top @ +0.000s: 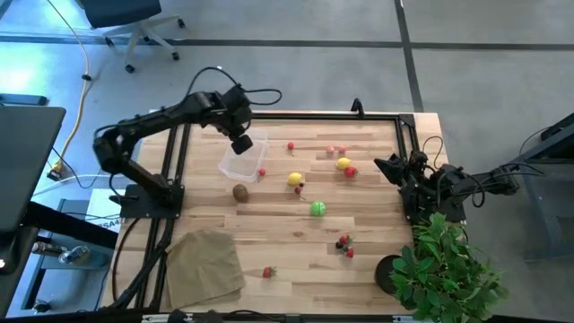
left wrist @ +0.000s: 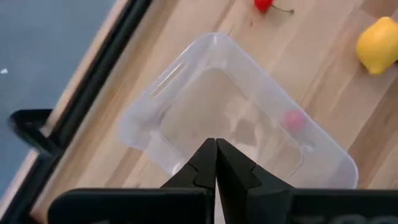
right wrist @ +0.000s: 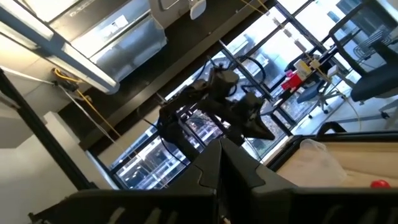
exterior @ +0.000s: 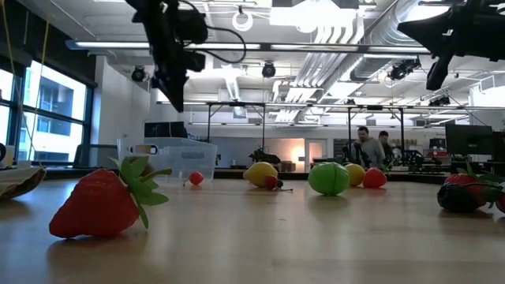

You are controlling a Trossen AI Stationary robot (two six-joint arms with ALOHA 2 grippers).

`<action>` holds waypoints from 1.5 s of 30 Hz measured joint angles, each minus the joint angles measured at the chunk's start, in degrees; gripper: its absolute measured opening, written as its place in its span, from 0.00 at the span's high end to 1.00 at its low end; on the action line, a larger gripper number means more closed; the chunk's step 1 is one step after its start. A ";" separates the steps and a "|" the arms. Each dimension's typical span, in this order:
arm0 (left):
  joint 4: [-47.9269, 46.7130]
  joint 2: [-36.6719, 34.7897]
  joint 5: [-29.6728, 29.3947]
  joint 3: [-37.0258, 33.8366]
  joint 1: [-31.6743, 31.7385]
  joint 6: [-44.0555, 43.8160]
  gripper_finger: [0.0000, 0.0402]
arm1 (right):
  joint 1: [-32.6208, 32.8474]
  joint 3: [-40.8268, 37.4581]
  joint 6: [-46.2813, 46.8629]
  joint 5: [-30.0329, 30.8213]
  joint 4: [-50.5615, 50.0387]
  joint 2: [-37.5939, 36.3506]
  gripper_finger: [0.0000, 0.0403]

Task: Pick and placing Produce into tupperware
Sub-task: Move the transparent bin to the center of the table

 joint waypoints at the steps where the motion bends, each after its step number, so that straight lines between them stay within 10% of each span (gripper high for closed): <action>1: -0.15 1.09 -0.08 -0.02 0.00 0.07 1.00 | 0.00 0.00 0.01 0.14 0.00 0.00 1.00; 45: 6.06 18.57 11.84 -0.07 -10.46 1.90 1.00 | 0.00 0.00 1.99 0.60 -7.41 0.00 1.00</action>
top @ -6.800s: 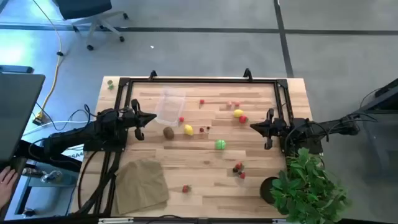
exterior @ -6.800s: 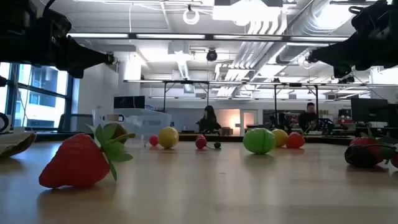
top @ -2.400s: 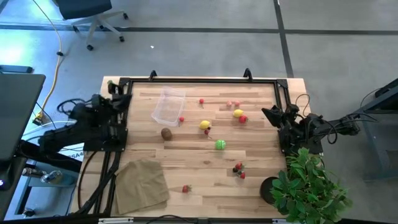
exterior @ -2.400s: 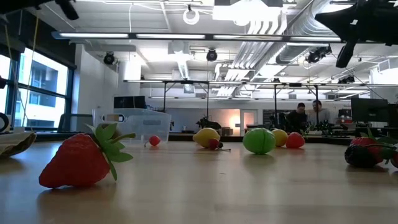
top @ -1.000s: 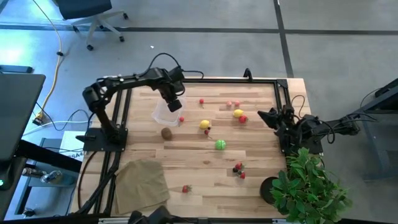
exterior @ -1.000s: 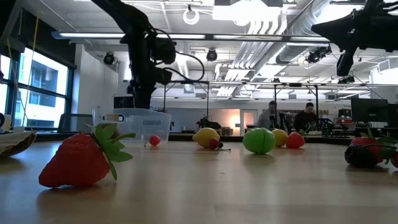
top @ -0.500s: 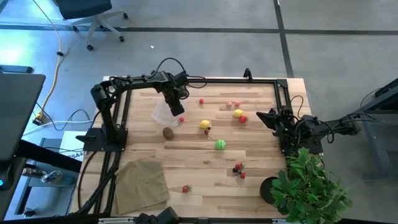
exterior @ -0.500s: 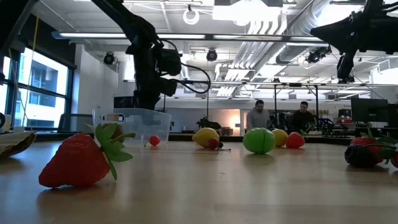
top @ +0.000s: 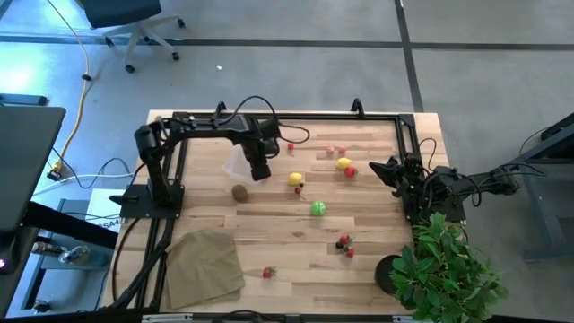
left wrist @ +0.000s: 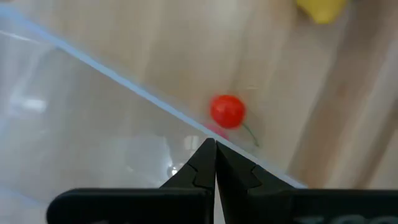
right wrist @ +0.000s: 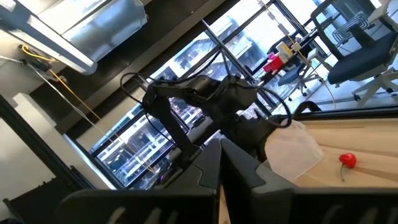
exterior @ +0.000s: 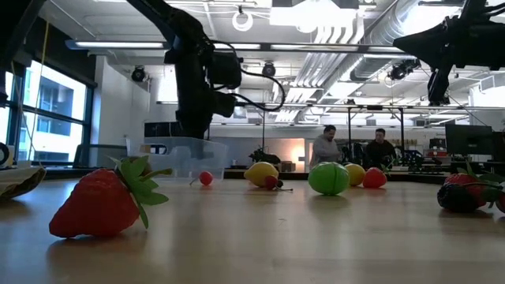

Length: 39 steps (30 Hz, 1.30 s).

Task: Pick and placing Produce into tupperware
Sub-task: Move the transparent bin to the center of the table

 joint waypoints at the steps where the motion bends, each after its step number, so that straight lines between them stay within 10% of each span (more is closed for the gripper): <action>1: -0.29 0.00 0.74 0.00 -0.57 -0.42 1.00 | 0.00 0.00 -0.02 0.00 0.00 0.00 1.00; 12: -1.39 -0.02 9.48 0.00 -9.61 -5.23 1.00 | 0.00 0.00 0.13 -1.64 -0.04 0.00 1.00; 39: 14.61 -0.07 9.27 0.00 -24.05 -23.39 1.00 | 0.00 0.00 0.08 -3.49 -0.16 0.00 1.00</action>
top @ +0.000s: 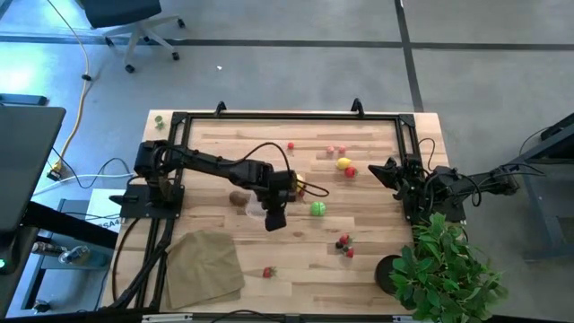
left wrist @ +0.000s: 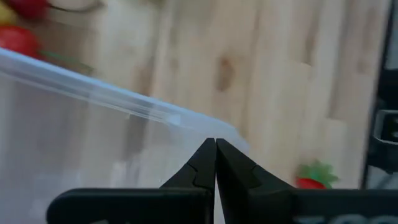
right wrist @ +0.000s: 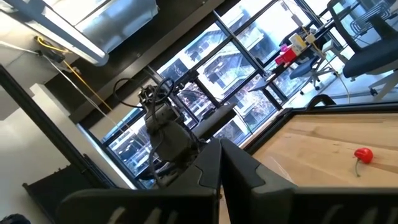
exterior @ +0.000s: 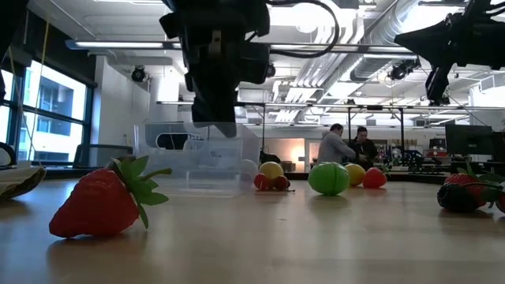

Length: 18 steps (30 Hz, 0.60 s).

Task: Pick and placing Produce into tupperware
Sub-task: Move the transparent bin to the center of the table

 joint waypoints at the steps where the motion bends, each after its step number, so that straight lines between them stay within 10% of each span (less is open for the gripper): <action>1: 0.00 0.00 -1.33 0.00 0.49 0.37 1.00 | -0.01 0.00 0.02 0.02 -0.07 0.00 1.00; 18: -0.88 -0.02 -6.80 0.00 15.72 14.53 1.00 | -0.02 0.00 0.00 -0.86 -0.21 0.00 1.00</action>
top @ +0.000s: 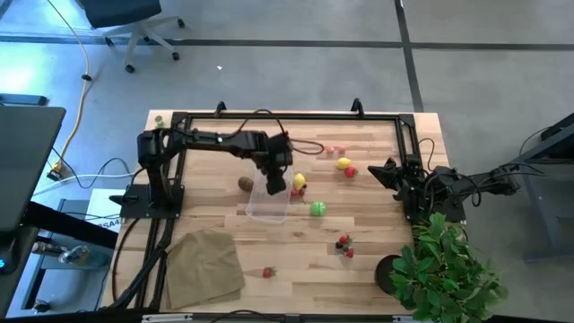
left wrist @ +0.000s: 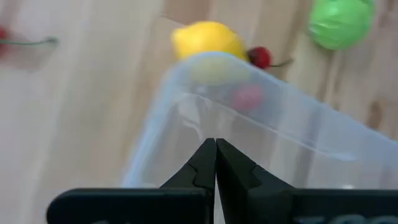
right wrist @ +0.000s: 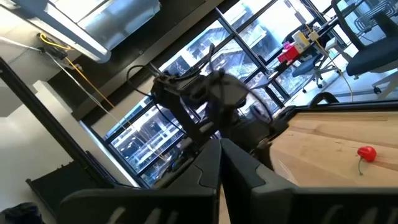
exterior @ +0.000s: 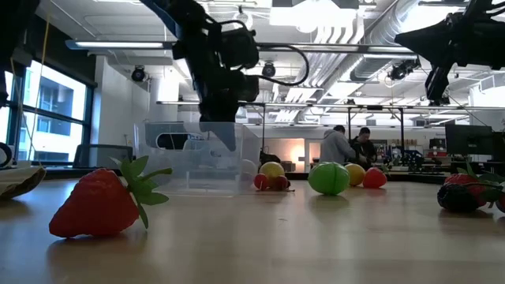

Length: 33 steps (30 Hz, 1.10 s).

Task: Pick and placing Produce into tupperware
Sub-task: Move the transparent bin to the center of the table

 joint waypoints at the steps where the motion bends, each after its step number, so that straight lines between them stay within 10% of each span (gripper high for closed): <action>1: -0.02 0.00 0.02 0.00 0.65 0.42 1.00 | 0.00 0.00 0.03 0.00 -0.01 0.00 1.00; 33: -13.67 0.00 0.12 0.00 5.43 5.22 1.00 | 0.01 0.00 1.38 0.15 -0.87 0.02 1.00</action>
